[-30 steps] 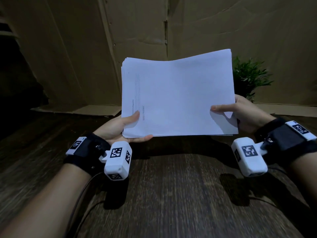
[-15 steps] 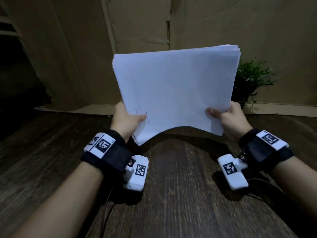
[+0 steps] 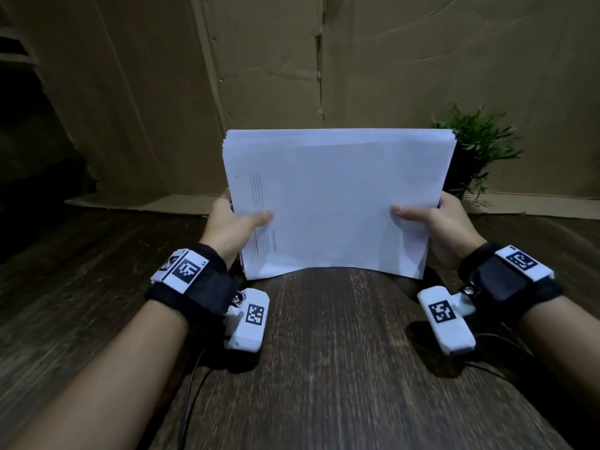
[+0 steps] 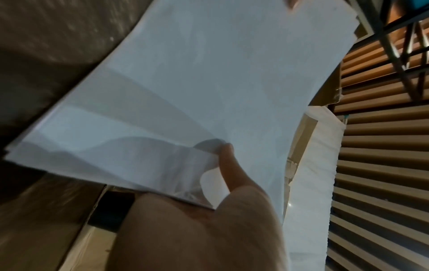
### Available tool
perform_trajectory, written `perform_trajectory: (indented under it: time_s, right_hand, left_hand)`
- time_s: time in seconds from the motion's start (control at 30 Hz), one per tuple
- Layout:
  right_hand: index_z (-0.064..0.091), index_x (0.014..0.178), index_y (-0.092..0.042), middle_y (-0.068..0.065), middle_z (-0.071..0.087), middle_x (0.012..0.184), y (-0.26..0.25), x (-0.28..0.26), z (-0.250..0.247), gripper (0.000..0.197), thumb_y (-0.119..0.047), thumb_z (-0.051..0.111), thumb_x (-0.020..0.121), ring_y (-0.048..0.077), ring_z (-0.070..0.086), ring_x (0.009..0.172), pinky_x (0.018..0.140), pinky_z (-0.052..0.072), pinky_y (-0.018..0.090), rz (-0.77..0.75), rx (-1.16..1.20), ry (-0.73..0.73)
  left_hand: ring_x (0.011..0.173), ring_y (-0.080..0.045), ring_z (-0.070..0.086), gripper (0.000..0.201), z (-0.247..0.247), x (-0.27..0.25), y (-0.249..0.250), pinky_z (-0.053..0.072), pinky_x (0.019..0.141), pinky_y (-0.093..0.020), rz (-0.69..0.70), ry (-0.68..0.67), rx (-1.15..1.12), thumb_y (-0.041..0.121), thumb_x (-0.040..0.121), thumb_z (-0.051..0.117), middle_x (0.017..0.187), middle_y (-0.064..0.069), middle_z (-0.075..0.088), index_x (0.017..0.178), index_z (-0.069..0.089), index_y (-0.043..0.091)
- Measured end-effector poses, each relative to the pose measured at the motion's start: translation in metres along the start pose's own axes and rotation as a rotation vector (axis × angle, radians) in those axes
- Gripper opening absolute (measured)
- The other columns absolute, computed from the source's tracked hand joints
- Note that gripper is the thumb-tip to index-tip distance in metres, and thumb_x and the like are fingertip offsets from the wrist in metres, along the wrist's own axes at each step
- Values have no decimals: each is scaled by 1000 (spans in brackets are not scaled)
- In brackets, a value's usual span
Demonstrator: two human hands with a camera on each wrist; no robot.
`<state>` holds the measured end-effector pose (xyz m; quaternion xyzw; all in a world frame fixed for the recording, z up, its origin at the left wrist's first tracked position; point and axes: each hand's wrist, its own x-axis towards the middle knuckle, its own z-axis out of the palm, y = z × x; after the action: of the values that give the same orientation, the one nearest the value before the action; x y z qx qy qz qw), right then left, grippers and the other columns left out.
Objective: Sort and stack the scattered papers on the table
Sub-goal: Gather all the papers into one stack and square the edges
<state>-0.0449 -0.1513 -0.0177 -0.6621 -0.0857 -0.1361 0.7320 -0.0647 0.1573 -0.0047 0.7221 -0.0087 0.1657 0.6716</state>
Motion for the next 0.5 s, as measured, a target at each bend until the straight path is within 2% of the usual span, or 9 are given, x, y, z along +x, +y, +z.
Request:
perform_trajectory:
  time_s: [0.1, 0.17, 0.27, 0.33, 0.4, 0.5]
  right_hand:
    - [64, 119, -4, 2, 74, 108, -1, 0, 2, 33, 1, 69, 88, 16, 74, 93, 78, 60, 28, -48, 7, 32]
    - [64, 119, -6, -1, 74, 106, -2, -1, 4, 31, 0, 68, 89, 13, 74, 91, 77, 60, 27, -77, -2, 33]
    - [63, 119, -1, -5, 76, 98, -13, -1, 5, 42, -8, 73, 79, 12, 73, 89, 73, 57, 24, -124, 41, 20]
    - [62, 121, 1, -4, 76, 101, -20, 0, 4, 47, -11, 73, 77, 14, 73, 92, 74, 57, 25, -125, 49, 0]
    - [63, 120, 0, -1, 76, 103, -21, 2, 2, 37, -4, 71, 83, 15, 73, 91, 75, 58, 26, -100, 43, -13]
    - [63, 120, 0, 5, 74, 109, -15, 1, 1, 34, 1, 68, 87, 16, 73, 91, 75, 58, 27, -51, 33, 7]
  left_hand:
    - [108, -18, 66, 34, 6, -2, 0, 54, 94, -39, 21, 18, -43, 15, 95, 61, 119, -2, 68, 129, 57, 10]
    - [107, -20, 67, 28, 10, -4, 0, 54, 94, -41, 37, 30, -64, 19, 99, 55, 117, -4, 69, 126, 59, 10]
    - [107, -19, 67, 28, 10, -3, 6, 54, 94, -41, 55, 71, -104, 27, 100, 55, 116, -3, 69, 122, 59, 10]
    - [103, -15, 69, 29, 8, -1, 11, 56, 89, -35, 77, 87, -121, 30, 98, 57, 114, 0, 70, 121, 59, 12]
    - [100, -11, 69, 30, 6, -3, 14, 57, 82, -28, 98, 69, -132, 29, 97, 60, 113, 3, 70, 122, 58, 14]
    - [99, -11, 67, 38, 6, -5, 13, 54, 80, -27, 80, 73, -100, 31, 94, 63, 114, 4, 68, 127, 54, 14]
